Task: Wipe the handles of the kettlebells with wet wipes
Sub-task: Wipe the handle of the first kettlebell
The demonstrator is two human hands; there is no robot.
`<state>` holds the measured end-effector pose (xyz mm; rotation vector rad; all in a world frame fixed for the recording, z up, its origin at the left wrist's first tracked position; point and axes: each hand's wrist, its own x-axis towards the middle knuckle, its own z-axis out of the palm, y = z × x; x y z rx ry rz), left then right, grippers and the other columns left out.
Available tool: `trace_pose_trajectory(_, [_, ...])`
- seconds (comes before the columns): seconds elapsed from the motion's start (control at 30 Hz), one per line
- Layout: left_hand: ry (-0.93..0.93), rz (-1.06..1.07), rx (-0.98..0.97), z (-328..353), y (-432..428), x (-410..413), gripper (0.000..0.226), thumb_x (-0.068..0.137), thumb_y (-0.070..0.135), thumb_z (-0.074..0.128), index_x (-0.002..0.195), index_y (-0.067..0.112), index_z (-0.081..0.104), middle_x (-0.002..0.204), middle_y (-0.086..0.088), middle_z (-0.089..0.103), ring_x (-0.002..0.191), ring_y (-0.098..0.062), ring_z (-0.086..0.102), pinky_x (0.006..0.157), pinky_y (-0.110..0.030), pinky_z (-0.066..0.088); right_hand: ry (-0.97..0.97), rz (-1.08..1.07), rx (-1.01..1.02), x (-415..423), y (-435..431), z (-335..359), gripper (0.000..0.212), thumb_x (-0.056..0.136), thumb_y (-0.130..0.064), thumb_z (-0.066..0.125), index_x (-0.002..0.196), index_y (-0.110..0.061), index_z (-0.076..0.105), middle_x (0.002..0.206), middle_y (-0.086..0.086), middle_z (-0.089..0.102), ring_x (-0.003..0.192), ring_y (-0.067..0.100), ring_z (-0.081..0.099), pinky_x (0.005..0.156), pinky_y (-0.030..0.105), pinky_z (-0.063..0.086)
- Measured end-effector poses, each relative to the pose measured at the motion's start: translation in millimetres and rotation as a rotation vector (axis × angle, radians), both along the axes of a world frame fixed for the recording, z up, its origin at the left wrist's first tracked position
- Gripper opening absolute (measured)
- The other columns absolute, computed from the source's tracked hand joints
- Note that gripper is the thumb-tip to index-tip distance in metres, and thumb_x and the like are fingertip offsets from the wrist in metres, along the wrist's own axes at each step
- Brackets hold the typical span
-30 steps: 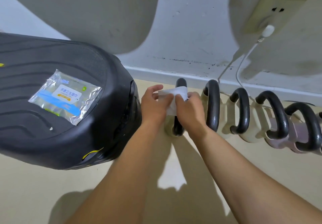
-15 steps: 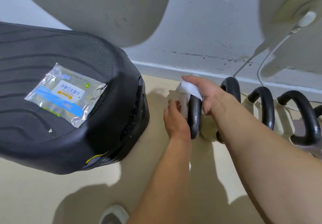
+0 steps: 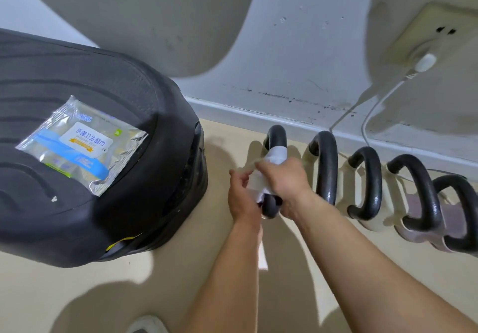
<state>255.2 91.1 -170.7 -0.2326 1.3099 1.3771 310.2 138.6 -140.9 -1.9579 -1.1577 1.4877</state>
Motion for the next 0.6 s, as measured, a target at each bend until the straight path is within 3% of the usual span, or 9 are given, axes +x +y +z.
trace_pose_trajectory(0.1, [-0.002, -0.004, 0.013, -5.0, 0.9, -0.1, 0.045, 0.105, 0.042, 0.037, 0.093, 0.010, 0.066, 0.097, -0.012, 0.070, 0.085, -0.021, 0.067, 0.066, -0.024, 0.053, 0.234, -0.051, -0.258, -1.7, 45.9, 12.6, 0.029, 0.087, -0.025, 0.075, 0.097, -0.002, 0.061, 0.099, 0.020, 0.074, 0.081, 0.033, 0.072, 0.087, 0.045, 0.060])
trace_pose_trajectory(0.2, [0.002, -0.008, 0.025, -8.2, 1.9, 0.4, 0.040, 0.105, 0.038, 0.039, 0.084, 0.011, 0.061, 0.083, -0.006, 0.065, 0.071, -0.015, 0.064, 0.060, -0.020, 0.053, 0.378, -0.108, -0.413, -1.1, 66.4, 15.5, 0.039, 0.089, -0.042, 0.072, 0.073, -0.008, 0.060, 0.061, 0.010, 0.067, 0.047, 0.022, 0.064, 0.068, 0.030, 0.054])
trace_pose_trajectory(0.23, [-0.001, -0.015, 0.029, -8.4, 2.1, 0.4, 0.040, 0.105, 0.039, 0.040, 0.083, 0.012, 0.060, 0.081, -0.005, 0.064, 0.068, -0.014, 0.063, 0.061, -0.020, 0.052, 0.434, -0.122, -0.421, 0.8, 66.6, 13.4, 0.043, 0.087, -0.046, 0.073, 0.070, -0.009, 0.060, 0.057, 0.007, 0.064, 0.043, 0.021, 0.061, 0.064, 0.028, 0.051])
trace_pose_trajectory(0.3, [-0.005, -0.043, 0.038, -6.3, 1.8, 0.2, 0.042, 0.105, 0.042, 0.038, 0.086, 0.012, 0.061, 0.088, -0.007, 0.067, 0.076, -0.017, 0.064, 0.068, -0.024, 0.051, 0.378, -0.093, -0.309, 2.9, 57.1, 2.5, 0.048, 0.076, -0.052, 0.080, 0.087, -0.007, 0.067, 0.078, 0.009, 0.072, 0.060, 0.024, 0.070, 0.072, 0.034, 0.058])
trace_pose_trajectory(0.37, [-0.027, -0.077, 0.048, -3.9, 0.4, -0.1, 0.047, 0.104, 0.046, 0.036, 0.090, 0.013, 0.067, 0.094, -0.007, 0.071, 0.081, -0.018, 0.067, 0.071, -0.025, 0.052, 0.129, -0.018, -0.057, 3.6, 35.8, 1.0, 0.050, 0.074, -0.046, 0.078, 0.102, -0.007, 0.066, 0.098, 0.011, 0.073, 0.081, 0.028, 0.073, 0.080, 0.040, 0.061])
trace_pose_trajectory(0.43, [-0.046, -0.077, 0.050, -5.5, -0.9, -1.4, 0.050, 0.103, 0.050, 0.036, 0.092, 0.015, 0.070, 0.091, -0.004, 0.074, 0.079, -0.016, 0.069, 0.070, -0.026, 0.052, -0.066, 0.058, 0.154, 3.0, 3.2, 0.7, 0.022, 0.085, -0.030, 0.071, 0.092, -0.012, 0.059, 0.084, 0.005, 0.068, 0.073, 0.021, 0.067, 0.063, 0.030, 0.053])
trace_pose_trajectory(0.47, [-0.044, -0.082, 0.042, -6.6, -1.6, -2.6, 0.051, 0.103, 0.052, 0.036, 0.092, 0.014, 0.069, 0.092, -0.003, 0.074, 0.080, -0.017, 0.069, 0.071, -0.028, 0.051, -0.095, 0.060, 0.225, 2.6, -15.7, 2.0, 0.018, 0.088, -0.023, 0.069, 0.091, -0.014, 0.055, 0.078, 0.000, 0.063, 0.067, 0.015, 0.063, 0.053, 0.025, 0.047])
trace_pose_trajectory(0.53, [-0.037, -0.073, 0.021, -7.4, -2.5, -4.9, 0.055, 0.101, 0.056, 0.036, 0.098, 0.010, 0.066, 0.100, -0.009, 0.075, 0.092, -0.025, 0.070, 0.083, -0.036, 0.053, -0.109, 0.011, 0.280, 0.1, -46.6, 4.2, 0.022, 0.089, -0.015, 0.068, 0.099, -0.015, 0.049, 0.075, -0.007, 0.059, 0.058, 0.000, 0.062, 0.043, 0.011, 0.037])
trace_pose_trajectory(0.6, [-0.062, -0.084, 0.025, -11.4, -3.1, -7.0, 0.059, 0.099, 0.059, 0.035, 0.105, 0.008, 0.065, 0.107, -0.015, 0.075, 0.102, -0.032, 0.069, 0.093, -0.044, 0.053, -0.132, -0.019, 0.276, -2.9, -54.3, -1.6, 0.024, 0.088, -0.014, 0.066, 0.105, -0.016, 0.048, 0.079, -0.007, 0.060, 0.062, -0.001, 0.062, 0.043, 0.010, 0.038])
